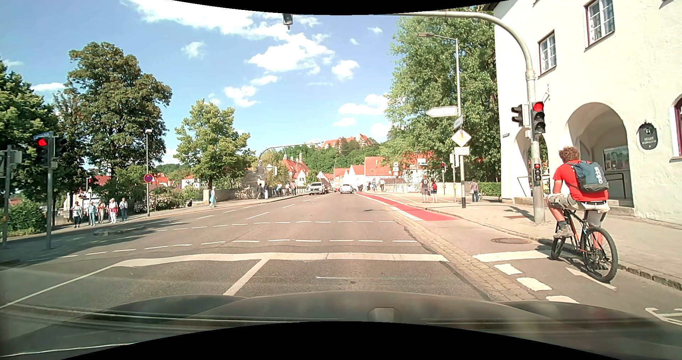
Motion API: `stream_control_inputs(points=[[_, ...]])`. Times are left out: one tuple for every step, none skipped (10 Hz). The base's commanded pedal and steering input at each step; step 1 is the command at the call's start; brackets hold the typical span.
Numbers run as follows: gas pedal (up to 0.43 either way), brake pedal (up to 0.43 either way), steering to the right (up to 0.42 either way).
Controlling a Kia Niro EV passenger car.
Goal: Follow the waypoints while adhering to traffic rules and regulations
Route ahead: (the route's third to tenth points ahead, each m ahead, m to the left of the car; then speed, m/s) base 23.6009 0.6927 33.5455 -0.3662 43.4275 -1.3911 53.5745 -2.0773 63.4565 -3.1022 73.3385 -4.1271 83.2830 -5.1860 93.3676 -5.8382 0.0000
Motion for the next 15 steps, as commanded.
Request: stream_control_inputs(points=[[0.0, 0.579, -0.013], [0.0, 0.579, -0.013], [0.0, 0.579, -0.013], [0.0, 0.579, -0.013], [0.0, 0.579, -0.013], [0.0, 0.579, -0.013], [0.0, 0.579, -0.013], [0.0, 0.579, -0.013], [0.0, 0.579, -0.013], [0.0, 0.579, -0.013], [0.0, 0.579, -0.013], [0.0, 0.579, -0.013], [0.0, 0.579, -0.013], [0.0, 0.579, -0.013], [0.0, 0.579, -0.013]])
